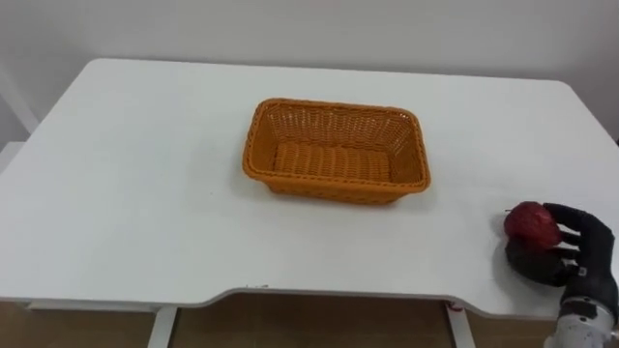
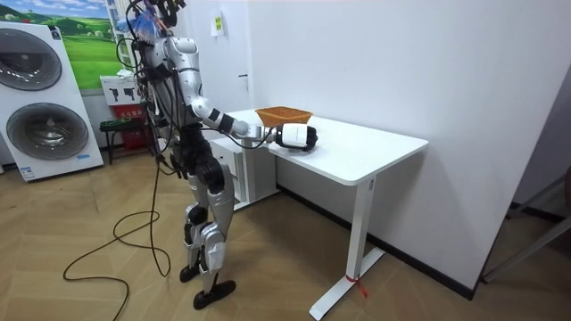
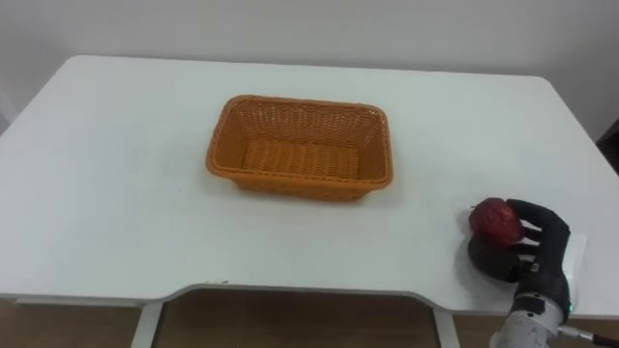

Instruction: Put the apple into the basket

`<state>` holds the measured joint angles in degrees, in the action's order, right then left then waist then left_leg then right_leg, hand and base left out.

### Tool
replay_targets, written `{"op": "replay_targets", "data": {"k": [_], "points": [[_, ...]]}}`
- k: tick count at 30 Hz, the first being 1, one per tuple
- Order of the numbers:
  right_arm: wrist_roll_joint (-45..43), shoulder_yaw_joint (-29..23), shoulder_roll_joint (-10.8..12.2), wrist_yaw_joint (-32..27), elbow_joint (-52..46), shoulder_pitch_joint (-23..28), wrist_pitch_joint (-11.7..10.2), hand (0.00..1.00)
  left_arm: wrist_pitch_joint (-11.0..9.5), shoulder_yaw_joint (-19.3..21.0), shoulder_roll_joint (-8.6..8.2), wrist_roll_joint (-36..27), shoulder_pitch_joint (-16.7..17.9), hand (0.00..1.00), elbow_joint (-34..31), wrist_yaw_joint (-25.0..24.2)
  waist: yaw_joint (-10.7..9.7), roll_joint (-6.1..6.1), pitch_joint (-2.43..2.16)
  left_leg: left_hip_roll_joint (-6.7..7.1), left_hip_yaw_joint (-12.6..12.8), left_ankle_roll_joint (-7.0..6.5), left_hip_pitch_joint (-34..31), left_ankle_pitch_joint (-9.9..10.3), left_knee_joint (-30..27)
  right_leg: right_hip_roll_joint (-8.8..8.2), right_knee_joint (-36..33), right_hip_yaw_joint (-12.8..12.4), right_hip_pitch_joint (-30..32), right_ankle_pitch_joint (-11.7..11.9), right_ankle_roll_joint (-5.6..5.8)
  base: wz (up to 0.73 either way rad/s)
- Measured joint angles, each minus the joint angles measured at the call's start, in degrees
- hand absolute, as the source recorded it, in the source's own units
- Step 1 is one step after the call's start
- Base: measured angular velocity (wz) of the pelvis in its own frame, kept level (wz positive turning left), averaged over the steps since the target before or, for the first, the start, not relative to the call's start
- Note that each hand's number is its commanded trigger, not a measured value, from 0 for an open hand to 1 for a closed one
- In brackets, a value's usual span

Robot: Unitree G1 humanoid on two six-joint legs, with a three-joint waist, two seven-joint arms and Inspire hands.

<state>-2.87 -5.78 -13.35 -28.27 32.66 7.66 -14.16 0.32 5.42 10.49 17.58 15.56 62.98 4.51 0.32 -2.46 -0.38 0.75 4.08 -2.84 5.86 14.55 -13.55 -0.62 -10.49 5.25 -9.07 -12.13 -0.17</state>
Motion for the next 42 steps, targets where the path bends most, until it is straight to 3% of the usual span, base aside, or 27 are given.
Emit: {"op": "replay_targets", "data": {"k": [3, 6, 8, 12, 17, 26, 30, 33, 36, 42], "points": [[0.36, 0.09, 1.47, 0.00, -0.12, 0.24, -0.83, 1.00, -0.15, -0.01, 0.00, -0.05, 0.02, 0.00, -0.01, 0.00, -0.09, -0.01, 0.04, 0.01, 0.10, 0.00, 0.54, 0.00, 0.16, -0.02, 0.00, 0.28, -0.37, 0.00, 0.00, -0.01], [0.35, 0.09, 2.23, 0.03, -1.98, 0.47, -0.28, 1.00, -0.52, -0.01, 0.00, -0.04, 0.33, 0.00, -0.07, -0.15, 0.02, 0.01, 0.16, 0.03, 0.30, -0.01, 0.74, 0.00, 0.33, -0.04, -0.07, 0.11, -0.46, 0.00, 0.01, -0.03], [-0.01, 1.34, 2.23, 0.69, -5.21, 1.00, 1.16, 1.00, -0.75, -0.13, 0.00, -0.02, 0.15, 0.00, -0.15, -0.31, -0.03, 0.28, 0.45, 0.05, 0.49, -0.01, 0.47, 0.00, 0.19, -0.02, -0.25, -0.18, -0.09, 0.00, 0.01, -0.06], [0.02, 2.96, 2.24, 0.67, -9.58, 1.67, 1.88, 1.00, -0.76, -1.16, 0.02, 0.00, 0.15, 0.00, 0.07, -0.72, 0.12, 0.97, 1.09, 0.13, 0.54, -0.03, 0.16, -0.01, 0.02, -0.07, -0.36, -0.17, 0.22, 0.00, 0.02, 0.00], [-0.95, 2.94, 2.10, 0.00, -14.23, 1.25, 1.93, 1.00, -0.71, -1.04, 0.02, 0.18, 0.24, 0.00, 0.02, -2.92, 1.24, 1.23, 0.63, 0.34, 0.64, 0.06, -1.31, -0.18, -0.19, 0.01, -1.18, -0.42, 2.11, -0.02, 0.04, 0.00], [-3.29, 3.06, 0.41, 1.84, -19.66, -2.67, 3.03, 1.00, -0.72, -1.01, 0.04, 0.17, -0.49, 0.00, 0.13, -4.03, 2.33, 0.60, 0.52, 0.11, 0.37, 0.03, -1.29, -0.21, -0.06, -0.12, -1.07, 0.21, 2.10, -0.02, 0.04, 0.00], [-3.40, 3.42, -0.52, 2.31, -22.89, -2.99, 3.02, 1.00, -0.72, -1.09, 0.07, 0.14, -0.77, 0.00, 0.19, -4.02, 3.20, -0.06, 0.76, 0.11, 0.24, 0.04, -1.34, -0.23, -0.21, -0.12, -1.15, 0.50, 2.01, -0.02, 0.04, 0.01], [-3.50, 3.40, -0.63, 2.55, -23.28, -4.08, 3.12, 1.00, -0.71, -1.13, 0.10, 0.16, -0.99, 0.00, 0.08, -4.13, 3.14, -0.61, 0.64, 0.12, -0.29, 0.04, -1.47, -0.23, -0.47, -0.18, -1.15, 1.04, 1.74, -0.02, 0.04, 0.10], [-3.97, 3.51, -0.75, 3.46, -26.38, -4.18, 3.25, 1.00, -0.71, -1.14, 0.16, 0.17, -1.09, 0.00, -0.07, -4.43, 3.25, -0.59, 0.64, 0.18, -0.73, 0.04, -1.72, -0.23, -0.35, -0.20, -1.11, 1.35, 1.67, -0.02, 0.04, 0.07], [-4.18, 7.86, -3.32, 3.90, -27.33, -7.30, 3.23, 1.00, -0.72, -2.34, 1.06, 0.15, -1.33, 0.00, -0.06, -5.11, 3.60, -0.50, 0.80, 0.50, -1.16, 0.11, -1.70, -0.28, -0.51, -0.19, -1.06, 1.83, 1.46, -0.02, 0.04, 0.02]]}}
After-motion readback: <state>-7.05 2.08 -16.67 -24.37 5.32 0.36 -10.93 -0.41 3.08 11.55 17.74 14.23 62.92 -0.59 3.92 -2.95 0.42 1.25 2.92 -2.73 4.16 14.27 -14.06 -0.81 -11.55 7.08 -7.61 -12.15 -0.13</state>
